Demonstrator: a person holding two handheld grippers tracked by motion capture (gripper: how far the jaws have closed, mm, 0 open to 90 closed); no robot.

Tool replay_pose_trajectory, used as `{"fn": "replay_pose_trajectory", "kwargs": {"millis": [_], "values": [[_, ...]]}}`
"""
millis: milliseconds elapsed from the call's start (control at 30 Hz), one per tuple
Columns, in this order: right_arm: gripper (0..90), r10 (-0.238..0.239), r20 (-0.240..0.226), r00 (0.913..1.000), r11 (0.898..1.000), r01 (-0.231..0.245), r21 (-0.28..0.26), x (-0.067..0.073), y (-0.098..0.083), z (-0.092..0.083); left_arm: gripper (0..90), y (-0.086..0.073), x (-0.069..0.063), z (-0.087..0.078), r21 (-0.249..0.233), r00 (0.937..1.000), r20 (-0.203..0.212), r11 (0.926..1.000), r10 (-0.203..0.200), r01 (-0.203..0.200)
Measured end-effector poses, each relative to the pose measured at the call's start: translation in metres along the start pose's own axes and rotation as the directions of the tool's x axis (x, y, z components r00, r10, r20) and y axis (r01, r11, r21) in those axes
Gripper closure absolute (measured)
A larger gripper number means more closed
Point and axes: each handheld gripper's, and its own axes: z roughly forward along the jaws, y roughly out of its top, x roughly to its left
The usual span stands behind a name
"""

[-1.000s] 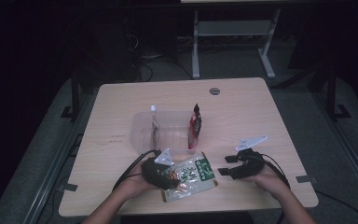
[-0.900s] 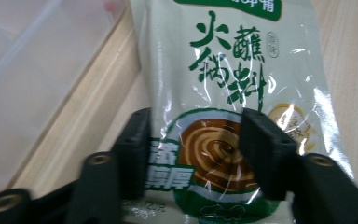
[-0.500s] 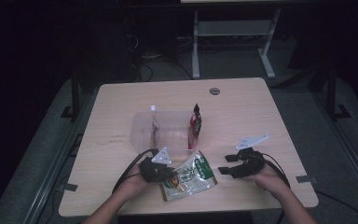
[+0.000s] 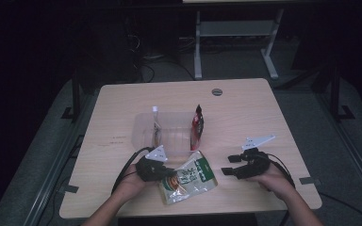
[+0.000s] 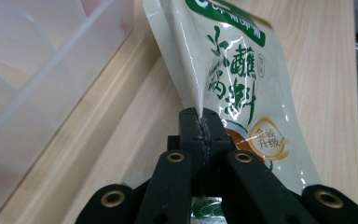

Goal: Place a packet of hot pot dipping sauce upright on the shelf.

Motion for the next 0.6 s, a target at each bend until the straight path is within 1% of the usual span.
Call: {"fn": "replay_pose_trajectory", "kwargs": {"millis": [33,67,100,167,200,267,300,333,400,433,467,500,600], "values": [[34.4,0.000,0.000,1.0000,1.000,0.000,0.000,0.000,0.000,0.000,90.0,0.000,0.000,0.000,0.000,1.0000,0.000,1.0000,0.000,0.000],[34.4,0.001,-0.013,0.9999,1.000,-0.001,-0.011,0.002,0.001,-0.001,90.0,0.000,-0.001,-0.001,-0.003,1.0000,0.000,1.0000,0.002,-0.002],[34.4,0.000,-0.022,0.9998,1.000,0.000,-0.009,0.003,0.001,-0.001,90.0,0.000,-0.001,-0.002,-0.007,1.0000,0.002,1.0000,0.001,-0.001],[34.0,-0.017,-0.043,0.9989,1.000,0.017,-0.010,0.005,0.002,-0.001,90.0,0.000,-0.002,-0.005,-0.014,0.9999,0.003,0.9998,0.012,-0.012],[34.0,-0.017,-0.043,0.9989,1.000,0.017,-0.010,0.005,0.002,-0.001,90.0,0.000,-0.002,-0.005,-0.014,0.9999,0.003,0.9998,0.012,-0.012],[33.3,-0.020,-0.065,0.9977,1.000,0.020,-0.009,0.008,0.004,0.001,90.0,0.001,-0.003,-0.009,-0.030,0.9998,0.006,0.9994,0.017,-0.017],[32.8,-0.024,-0.085,0.9960,1.000,0.023,-0.014,0.010,0.005,0.001,90.0,0.002,-0.004,-0.014,-0.052,0.9998,0.017,0.9986,0.012,-0.011],[32.5,-0.026,-0.098,0.9948,1.000,0.024,-0.016,0.011,0.006,0.002,90.0,0.002,-0.004,-0.016,-0.063,0.9997,0.020,0.9979,0.013,-0.012],[32.0,-0.034,-0.116,0.9927,0.999,0.032,-0.018,0.013,0.008,0.004,90.0,0.002,-0.005,-0.018,-0.068,0.9996,0.025,0.9976,0.016,-0.015],[31.6,-0.031,-0.129,0.9911,0.999,0.028,-0.021,0.014,0.009,0.004,90.0,0.002,-0.006,-0.022,-0.083,0.9995,0.026,0.9964,0.019,-0.017],[31.3,-0.032,-0.144,0.9891,0.999,0.029,-0.023,0.015,0.010,0.005,90.0,0.002,-0.006,-0.022,-0.083,0.9995,0.026,0.9964,0.019,-0.017],[31.0,-0.030,-0.155,0.9874,0.999,0.027,-0.026,0.016,0.012,0.005,90.0,0.001,-0.008,-0.027,-0.093,0.9993,0.027,0.9954,0.025,-0.022],[30.1,-0.050,-0.173,0.9836,0.999,0.045,-0.028,0.021,0.016,0.008,90.0,0.002,-0.011,-0.034,-0.106,0.9988,0.029,0.9937,0.040,-0.037]]}}
